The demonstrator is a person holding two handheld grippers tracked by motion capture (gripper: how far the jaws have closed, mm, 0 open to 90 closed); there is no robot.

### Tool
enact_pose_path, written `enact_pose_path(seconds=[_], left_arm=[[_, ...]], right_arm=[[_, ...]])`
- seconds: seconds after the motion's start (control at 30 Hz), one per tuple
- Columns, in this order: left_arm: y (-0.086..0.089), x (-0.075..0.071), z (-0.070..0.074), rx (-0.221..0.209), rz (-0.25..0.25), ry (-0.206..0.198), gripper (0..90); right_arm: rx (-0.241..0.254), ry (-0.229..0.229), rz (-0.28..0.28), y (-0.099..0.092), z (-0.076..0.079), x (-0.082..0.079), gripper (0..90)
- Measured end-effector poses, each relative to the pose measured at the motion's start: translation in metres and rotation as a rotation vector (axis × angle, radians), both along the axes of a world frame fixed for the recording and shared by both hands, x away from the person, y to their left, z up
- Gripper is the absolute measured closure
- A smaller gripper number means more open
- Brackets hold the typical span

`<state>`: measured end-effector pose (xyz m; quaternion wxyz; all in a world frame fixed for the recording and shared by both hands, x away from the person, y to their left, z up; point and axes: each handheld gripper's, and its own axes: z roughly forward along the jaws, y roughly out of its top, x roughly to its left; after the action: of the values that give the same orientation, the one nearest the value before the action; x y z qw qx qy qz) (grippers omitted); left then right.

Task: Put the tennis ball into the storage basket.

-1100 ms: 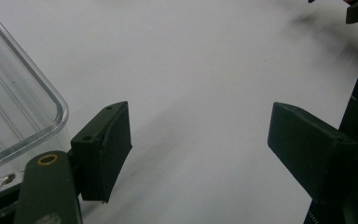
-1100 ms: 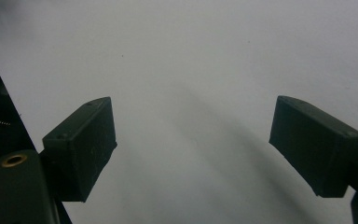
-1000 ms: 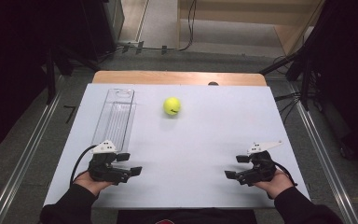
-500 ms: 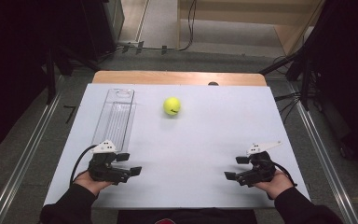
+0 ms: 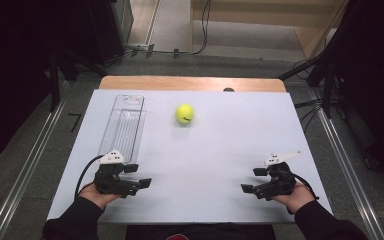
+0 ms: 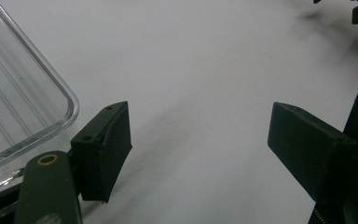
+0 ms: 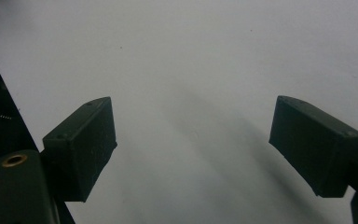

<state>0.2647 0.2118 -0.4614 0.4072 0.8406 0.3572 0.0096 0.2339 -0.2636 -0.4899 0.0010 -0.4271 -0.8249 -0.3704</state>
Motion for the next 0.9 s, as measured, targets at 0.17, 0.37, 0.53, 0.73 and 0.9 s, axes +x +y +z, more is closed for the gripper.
enact_pose_path(seconds=[0.17,0.37,0.53,0.73,0.9], left_arm=[[-0.0006,0.0002,-0.0007,-0.001,0.004,0.001,21.7],[-0.0009,0.0004,-0.0011,-0.001,0.004,0.001,21.7],[-0.0011,0.0008,-0.0012,0.005,0.004,-0.001,21.7],[-0.0012,0.0012,-0.0015,0.009,0.004,0.001,21.7],[-0.0014,0.0021,-0.0003,-0.008,0.012,0.022,21.6]], right_arm=[[-0.003,0.003,0.005,0.0014,-0.0006,0.0001,12.5],[-0.008,0.004,0.005,0.0016,-0.0009,0.0000,12.5],[-0.007,0.002,0.010,0.0018,-0.0012,-0.0001,12.5],[-0.011,0.005,0.017,0.0023,-0.0016,-0.0001,12.5],[-0.014,0.009,0.012,0.0021,-0.0017,-0.0001,12.5]])
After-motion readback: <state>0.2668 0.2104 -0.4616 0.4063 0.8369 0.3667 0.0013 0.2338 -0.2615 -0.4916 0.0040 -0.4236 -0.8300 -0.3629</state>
